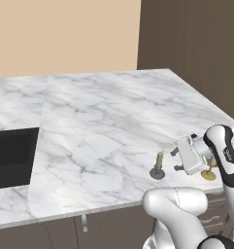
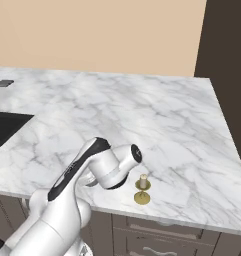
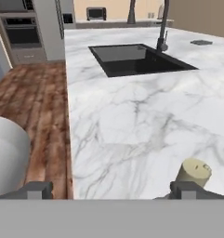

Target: Pick the candle and candle from the dining table and place them in the open cabinet. Close the cabinet after placing the objects.

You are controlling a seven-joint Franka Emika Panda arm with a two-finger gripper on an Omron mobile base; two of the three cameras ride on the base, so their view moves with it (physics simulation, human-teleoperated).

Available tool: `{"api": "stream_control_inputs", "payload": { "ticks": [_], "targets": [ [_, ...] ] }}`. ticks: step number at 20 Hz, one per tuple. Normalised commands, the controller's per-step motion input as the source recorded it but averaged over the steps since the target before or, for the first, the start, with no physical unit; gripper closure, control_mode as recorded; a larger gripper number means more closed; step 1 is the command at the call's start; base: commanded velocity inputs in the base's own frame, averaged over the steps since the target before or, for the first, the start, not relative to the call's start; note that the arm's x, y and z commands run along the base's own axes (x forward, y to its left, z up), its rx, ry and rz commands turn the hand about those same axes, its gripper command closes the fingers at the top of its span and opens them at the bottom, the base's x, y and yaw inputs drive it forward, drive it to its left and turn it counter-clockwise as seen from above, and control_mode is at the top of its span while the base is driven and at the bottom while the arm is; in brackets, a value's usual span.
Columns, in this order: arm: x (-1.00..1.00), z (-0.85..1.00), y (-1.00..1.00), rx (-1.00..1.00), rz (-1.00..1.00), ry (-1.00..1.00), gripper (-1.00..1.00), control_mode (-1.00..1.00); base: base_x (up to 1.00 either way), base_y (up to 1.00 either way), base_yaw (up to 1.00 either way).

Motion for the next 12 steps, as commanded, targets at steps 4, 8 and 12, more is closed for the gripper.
{"api": "stream_control_inputs", "payload": {
  "ticks": [4, 8, 12],
  "targets": [
    [0.19, -0.09, 0.02, 0.04, 0.00, 0.02, -1.00, -1.00, 0.00, 0.00, 0.00],
    [0.21, -0.12, 0.09, 0.00, 0.00, 0.06, -1.00, -1.00, 0.00, 0.00, 0.00],
    [0.19, -0.08, 0.08, 0.00, 0.00, 0.02, -1.00, -1.00, 0.00, 0.00, 0.00]
  ]
}}
